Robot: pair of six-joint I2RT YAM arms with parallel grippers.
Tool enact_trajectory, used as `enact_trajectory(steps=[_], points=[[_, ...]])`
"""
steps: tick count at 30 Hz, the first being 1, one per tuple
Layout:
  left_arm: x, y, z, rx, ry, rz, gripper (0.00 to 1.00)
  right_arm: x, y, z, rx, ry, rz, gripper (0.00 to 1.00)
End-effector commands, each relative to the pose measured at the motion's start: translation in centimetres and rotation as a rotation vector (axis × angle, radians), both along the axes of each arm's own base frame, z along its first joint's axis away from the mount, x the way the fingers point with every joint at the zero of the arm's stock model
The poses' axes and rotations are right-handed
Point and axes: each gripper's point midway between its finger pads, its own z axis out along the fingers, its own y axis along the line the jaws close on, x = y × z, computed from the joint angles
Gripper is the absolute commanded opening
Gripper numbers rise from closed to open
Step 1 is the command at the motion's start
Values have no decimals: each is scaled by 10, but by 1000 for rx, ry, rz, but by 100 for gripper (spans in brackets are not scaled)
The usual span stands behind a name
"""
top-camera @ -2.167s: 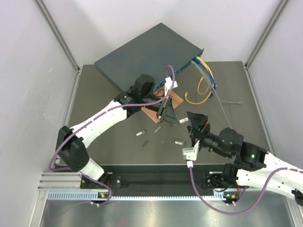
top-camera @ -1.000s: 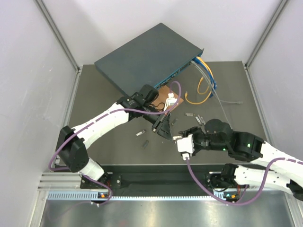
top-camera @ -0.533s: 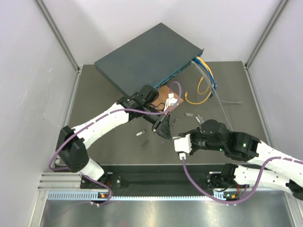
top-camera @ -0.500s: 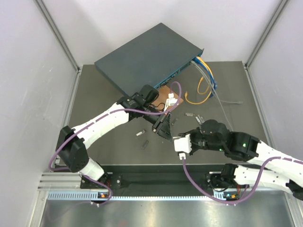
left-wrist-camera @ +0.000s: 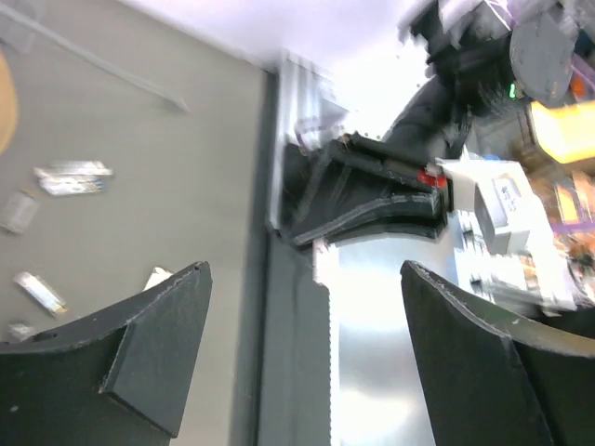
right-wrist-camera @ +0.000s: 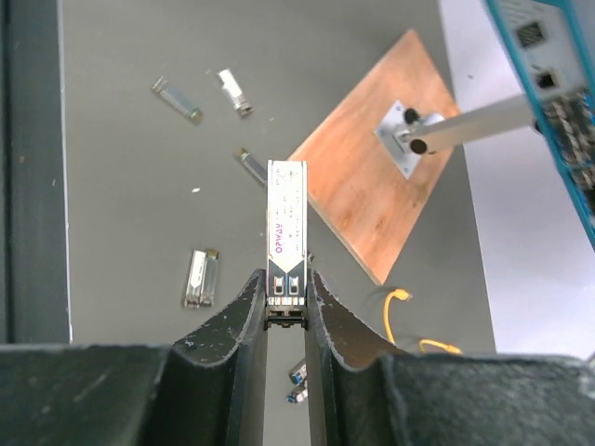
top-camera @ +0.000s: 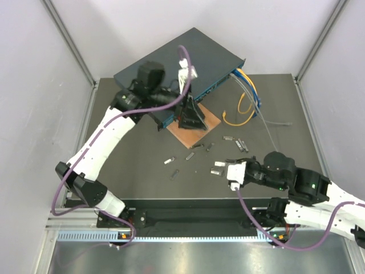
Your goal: Insert the plug into the switch port
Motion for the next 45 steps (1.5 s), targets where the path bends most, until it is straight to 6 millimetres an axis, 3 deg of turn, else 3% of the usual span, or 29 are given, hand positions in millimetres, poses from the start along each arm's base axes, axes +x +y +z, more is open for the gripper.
enact_trajectory(steps=[1,2,3,5,6,7,8,9,10,11,12,13,14,16,17,18,22,27,30,34,45], points=[[31,19,42,-100,-54,126,88,13,2,21,140,25,-114,0],[48,24,54,-165,-114,175,88,19,0,26,177,32,-160,0],[71,45,65,-201,-65,290,88,36,-7,38,270,47,-293,0],[90,75,89,-320,-134,418,90,52,-13,45,308,65,-393,0],[107,106,99,-360,-82,538,91,65,-15,39,306,110,-465,0],[105,123,110,-395,-101,587,92,71,-17,40,311,134,-490,0],[113,137,104,-401,-76,641,92,78,-17,51,332,153,-510,0],[124,165,106,-416,-54,737,92,95,-19,43,324,220,-557,0],[120,184,114,-440,-62,811,92,103,-22,39,310,265,-583,0],[125,199,98,-441,2,875,93,121,-37,54,354,283,-648,0],[126,227,101,-489,15,955,94,124,-31,55,356,333,-607,0],[113,238,105,-515,6,991,94,136,-30,45,329,383,-625,0],[119,263,85,-523,59,1079,96,151,-41,55,348,382,-662,0],[106,275,81,-567,114,1111,97,167,-38,48,326,437,-645,1],[106,280,65,-563,166,1131,97,176,-44,57,338,429,-661,0],[106,287,56,-565,191,1159,97,183,-39,51,322,460,-639,0],[104,289,20,-555,267,1192,99,203,-34,66,340,456,-629,0],[113,286,0,-538,281,1190,99,217,-18,71,385,492,-604,0],[123,271,-9,-515,298,1154,99,228,-12,65,385,509,-624,0],[132,249,-18,-483,316,1106,99,238,-6,67,377,495,-640,0],[151,215,-26,-465,322,1043,99,258,5,63,353,488,-693,0]])
